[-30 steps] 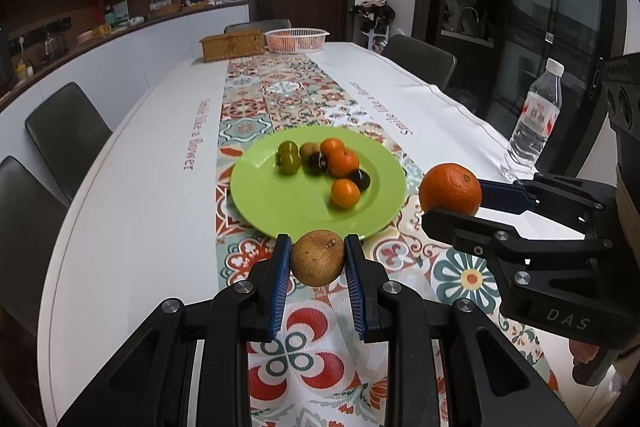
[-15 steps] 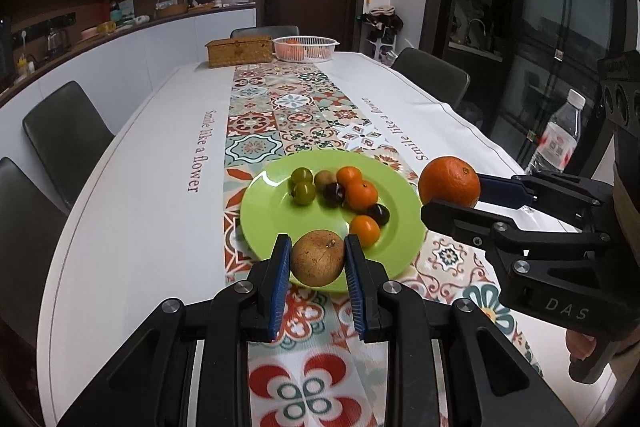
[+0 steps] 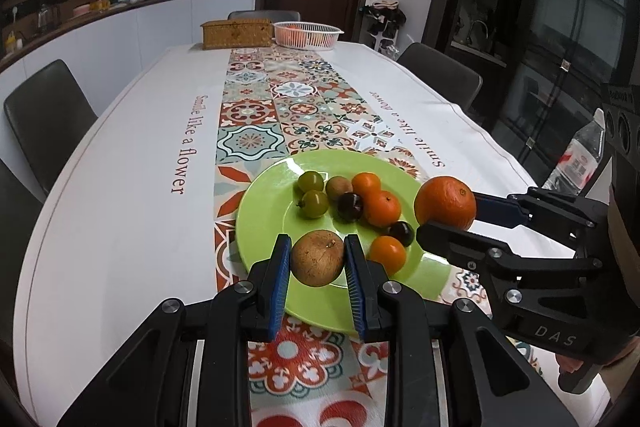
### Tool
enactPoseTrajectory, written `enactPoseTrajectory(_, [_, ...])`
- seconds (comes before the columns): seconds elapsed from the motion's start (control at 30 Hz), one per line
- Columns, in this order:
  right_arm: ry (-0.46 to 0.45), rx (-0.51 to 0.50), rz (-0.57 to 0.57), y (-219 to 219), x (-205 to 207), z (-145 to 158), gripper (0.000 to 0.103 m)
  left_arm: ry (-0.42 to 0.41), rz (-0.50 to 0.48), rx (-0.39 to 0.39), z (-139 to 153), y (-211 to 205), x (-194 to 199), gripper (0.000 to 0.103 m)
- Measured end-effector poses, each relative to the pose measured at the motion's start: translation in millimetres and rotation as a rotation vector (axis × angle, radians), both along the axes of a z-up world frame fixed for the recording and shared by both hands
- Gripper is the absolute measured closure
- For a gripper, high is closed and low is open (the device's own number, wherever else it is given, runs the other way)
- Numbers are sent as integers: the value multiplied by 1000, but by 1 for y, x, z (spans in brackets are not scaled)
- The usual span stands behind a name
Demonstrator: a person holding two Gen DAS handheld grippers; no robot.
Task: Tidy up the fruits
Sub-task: 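Carry both fruits onto the green plate and open both grippers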
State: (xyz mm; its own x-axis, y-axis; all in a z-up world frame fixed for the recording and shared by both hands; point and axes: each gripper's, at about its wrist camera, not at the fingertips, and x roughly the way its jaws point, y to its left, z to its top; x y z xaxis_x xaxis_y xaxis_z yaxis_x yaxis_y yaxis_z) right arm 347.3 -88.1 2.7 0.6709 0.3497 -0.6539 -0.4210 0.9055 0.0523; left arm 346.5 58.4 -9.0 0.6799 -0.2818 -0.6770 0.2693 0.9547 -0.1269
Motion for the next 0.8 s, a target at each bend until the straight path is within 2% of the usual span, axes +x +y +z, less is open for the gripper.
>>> enactPoseTrajectory(0.47, [60,-15,-5,8,37,-34,62,60,-24,-7,-38,2,40,76])
enactPoseTrajectory(0.5, [62,-16,-6,8,37,-36,62,59,-21,-5,-40,3,41,75])
enactPoseTrajectory(0.6, [72,-10,-8,7,40,-39,62,44,-6,15,-39,4,38,63])
enactPoseTrajectory(0.8, [57,-10,-35,4,38,-38,53,20,68,84,-32,11,25,62])
